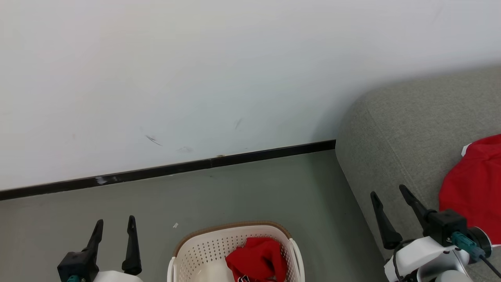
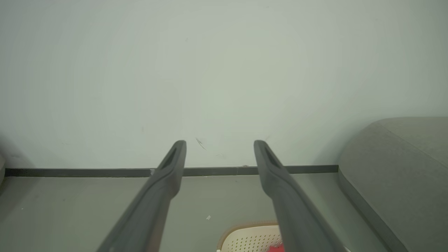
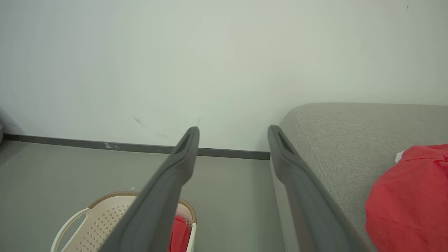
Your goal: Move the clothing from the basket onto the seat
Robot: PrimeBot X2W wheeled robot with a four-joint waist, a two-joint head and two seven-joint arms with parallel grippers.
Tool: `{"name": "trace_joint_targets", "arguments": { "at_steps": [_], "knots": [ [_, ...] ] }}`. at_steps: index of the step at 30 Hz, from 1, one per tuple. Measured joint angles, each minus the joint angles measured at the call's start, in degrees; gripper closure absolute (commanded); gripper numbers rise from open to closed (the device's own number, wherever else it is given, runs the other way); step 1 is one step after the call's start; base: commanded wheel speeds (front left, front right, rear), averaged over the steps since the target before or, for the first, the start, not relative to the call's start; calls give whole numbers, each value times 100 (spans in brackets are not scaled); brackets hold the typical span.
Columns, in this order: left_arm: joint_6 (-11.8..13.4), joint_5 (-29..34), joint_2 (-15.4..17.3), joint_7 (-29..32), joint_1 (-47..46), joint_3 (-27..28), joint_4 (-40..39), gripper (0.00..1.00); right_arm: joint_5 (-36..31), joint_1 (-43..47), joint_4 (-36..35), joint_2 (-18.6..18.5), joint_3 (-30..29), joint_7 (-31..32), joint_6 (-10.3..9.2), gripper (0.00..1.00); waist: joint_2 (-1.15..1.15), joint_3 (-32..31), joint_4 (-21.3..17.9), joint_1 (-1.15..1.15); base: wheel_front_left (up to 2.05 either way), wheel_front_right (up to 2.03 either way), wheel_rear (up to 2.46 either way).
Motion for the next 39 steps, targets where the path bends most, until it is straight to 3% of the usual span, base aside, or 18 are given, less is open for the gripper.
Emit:
{"name": "trace_joint_targets", "arguments": {
  "at_steps": [39],
  "knots": [
    [-62,238,-41,0,62,16,-110,0,-76,404,-558,94,-5,108,0,0,0,201,48,0,0,0,0]
  ]
}}
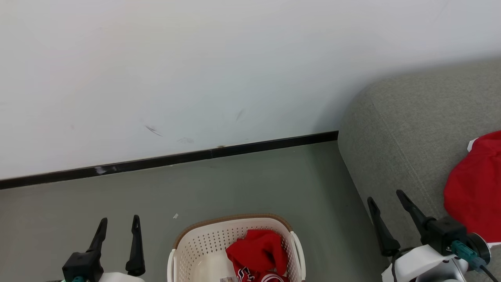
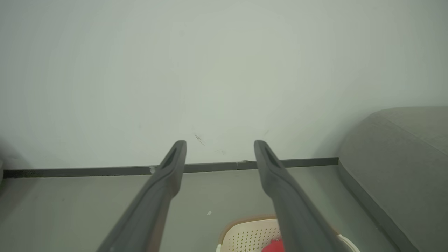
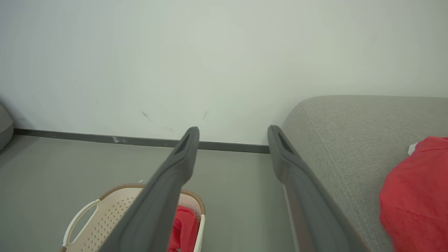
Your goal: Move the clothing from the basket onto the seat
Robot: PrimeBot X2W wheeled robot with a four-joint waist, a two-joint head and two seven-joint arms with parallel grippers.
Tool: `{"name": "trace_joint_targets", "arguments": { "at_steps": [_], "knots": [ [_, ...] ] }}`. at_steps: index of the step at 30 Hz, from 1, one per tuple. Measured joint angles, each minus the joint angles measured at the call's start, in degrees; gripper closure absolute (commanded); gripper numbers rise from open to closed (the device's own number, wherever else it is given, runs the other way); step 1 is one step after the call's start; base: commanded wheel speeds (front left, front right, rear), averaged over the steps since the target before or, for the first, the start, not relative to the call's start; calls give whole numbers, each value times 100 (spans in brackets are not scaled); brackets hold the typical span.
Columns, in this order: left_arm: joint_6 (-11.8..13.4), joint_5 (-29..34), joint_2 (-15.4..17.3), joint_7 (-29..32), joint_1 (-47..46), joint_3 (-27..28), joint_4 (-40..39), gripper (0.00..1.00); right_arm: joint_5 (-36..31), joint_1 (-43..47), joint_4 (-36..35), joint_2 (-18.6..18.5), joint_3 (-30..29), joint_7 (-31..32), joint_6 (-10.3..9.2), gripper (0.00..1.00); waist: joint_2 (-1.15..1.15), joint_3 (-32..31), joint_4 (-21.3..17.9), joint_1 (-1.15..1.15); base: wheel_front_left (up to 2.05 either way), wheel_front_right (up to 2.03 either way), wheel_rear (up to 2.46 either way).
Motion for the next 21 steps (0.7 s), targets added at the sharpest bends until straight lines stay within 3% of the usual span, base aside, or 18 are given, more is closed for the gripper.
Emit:
{"name": "trace_joint_targets", "arguments": {
  "at_steps": [21],
  "knots": [
    [-452,216,14,268,-753,-619,218,0,-49,130,-508,11,-265,0,0,0,0,463,-128,0,0,0,0]
  ]
}}
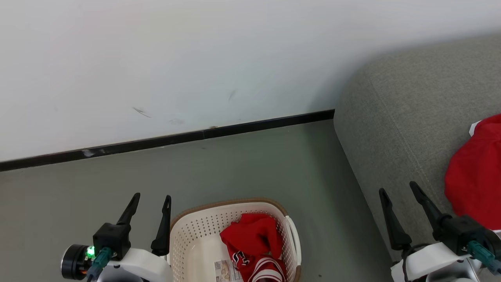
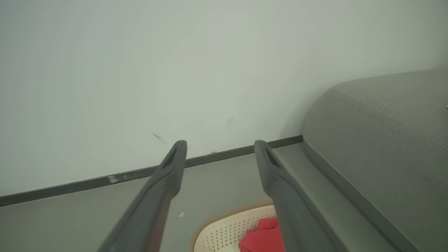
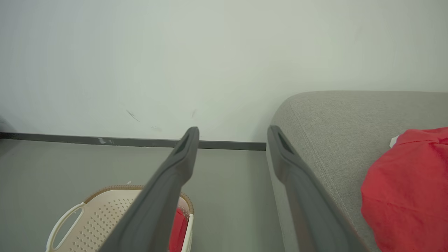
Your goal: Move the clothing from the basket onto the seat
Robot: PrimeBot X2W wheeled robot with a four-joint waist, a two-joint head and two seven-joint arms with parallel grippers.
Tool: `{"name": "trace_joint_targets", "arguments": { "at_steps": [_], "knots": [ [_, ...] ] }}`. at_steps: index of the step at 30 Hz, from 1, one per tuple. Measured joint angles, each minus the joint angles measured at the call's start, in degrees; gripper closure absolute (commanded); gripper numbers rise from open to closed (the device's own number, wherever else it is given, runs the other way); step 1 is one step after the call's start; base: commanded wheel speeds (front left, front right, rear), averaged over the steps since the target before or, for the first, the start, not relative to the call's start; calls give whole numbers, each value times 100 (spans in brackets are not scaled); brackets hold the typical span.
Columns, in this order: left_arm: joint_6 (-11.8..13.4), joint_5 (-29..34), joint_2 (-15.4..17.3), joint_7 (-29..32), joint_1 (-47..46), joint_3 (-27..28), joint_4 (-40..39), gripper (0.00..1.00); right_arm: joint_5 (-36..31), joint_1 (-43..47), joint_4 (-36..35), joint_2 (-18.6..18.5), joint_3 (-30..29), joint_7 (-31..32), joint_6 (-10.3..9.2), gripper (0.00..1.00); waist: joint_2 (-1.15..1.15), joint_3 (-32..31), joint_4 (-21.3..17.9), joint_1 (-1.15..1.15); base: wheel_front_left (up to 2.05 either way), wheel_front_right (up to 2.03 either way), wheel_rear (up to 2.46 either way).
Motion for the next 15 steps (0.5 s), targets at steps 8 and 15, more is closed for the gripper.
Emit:
{"name": "trace_joint_targets", "arguments": {
  "at_steps": [8,15],
  "knots": [
    [-97,200,1,142,-264,-197,137,0,0,-16,-154,3,-44,-3,0,0,0,316,-84,0,0,0,0],
    [-212,399,1,348,-659,-525,344,0,67,-79,-238,5,-120,-7,0,0,0,658,-184,0,0,0,0]
  ]
}}
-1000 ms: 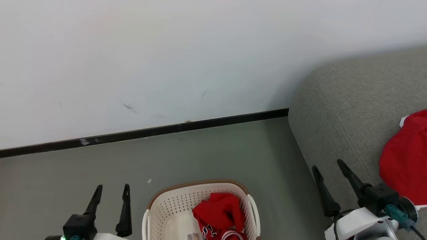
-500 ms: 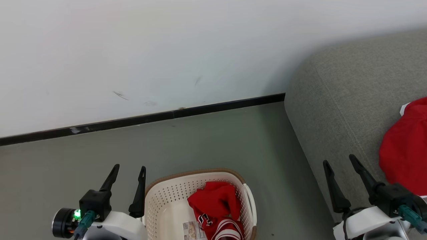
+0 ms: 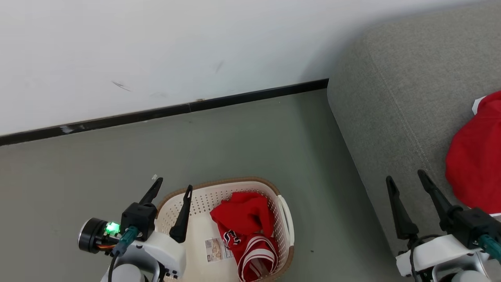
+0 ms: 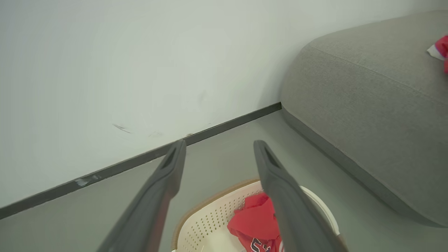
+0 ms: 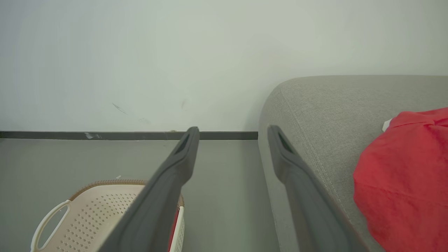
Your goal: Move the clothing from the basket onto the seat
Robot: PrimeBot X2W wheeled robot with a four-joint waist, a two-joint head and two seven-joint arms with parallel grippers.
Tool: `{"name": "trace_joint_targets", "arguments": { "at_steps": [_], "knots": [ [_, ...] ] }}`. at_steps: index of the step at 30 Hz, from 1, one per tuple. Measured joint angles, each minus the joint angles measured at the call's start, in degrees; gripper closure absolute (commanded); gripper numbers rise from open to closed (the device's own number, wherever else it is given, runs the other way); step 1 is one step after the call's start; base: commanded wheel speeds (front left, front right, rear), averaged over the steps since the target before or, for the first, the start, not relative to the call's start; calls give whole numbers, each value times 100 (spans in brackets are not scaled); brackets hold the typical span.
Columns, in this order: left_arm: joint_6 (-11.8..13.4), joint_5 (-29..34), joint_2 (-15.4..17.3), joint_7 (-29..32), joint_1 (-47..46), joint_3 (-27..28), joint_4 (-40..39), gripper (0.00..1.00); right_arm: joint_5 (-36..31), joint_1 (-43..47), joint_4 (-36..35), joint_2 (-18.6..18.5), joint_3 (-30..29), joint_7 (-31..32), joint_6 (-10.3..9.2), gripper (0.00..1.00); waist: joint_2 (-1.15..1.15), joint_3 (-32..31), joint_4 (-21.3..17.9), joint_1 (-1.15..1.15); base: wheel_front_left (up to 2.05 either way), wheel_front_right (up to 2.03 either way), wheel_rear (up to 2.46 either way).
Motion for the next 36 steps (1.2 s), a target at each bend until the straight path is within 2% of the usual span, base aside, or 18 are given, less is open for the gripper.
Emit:
{"name": "trace_joint_targets", "arguments": {
  "at_steps": [14,36],
  "knots": [
    [-285,448,-97,203,-738,-476,441,0,214,-476,-177,4,-99,-60,0,0,0,767,-288,0,0,0,0],
    [-342,867,-225,218,-1567,-715,1293,0,557,-1231,-159,7,-152,-158,0,0,0,1968,-897,0,0,0,0]
  ]
}}
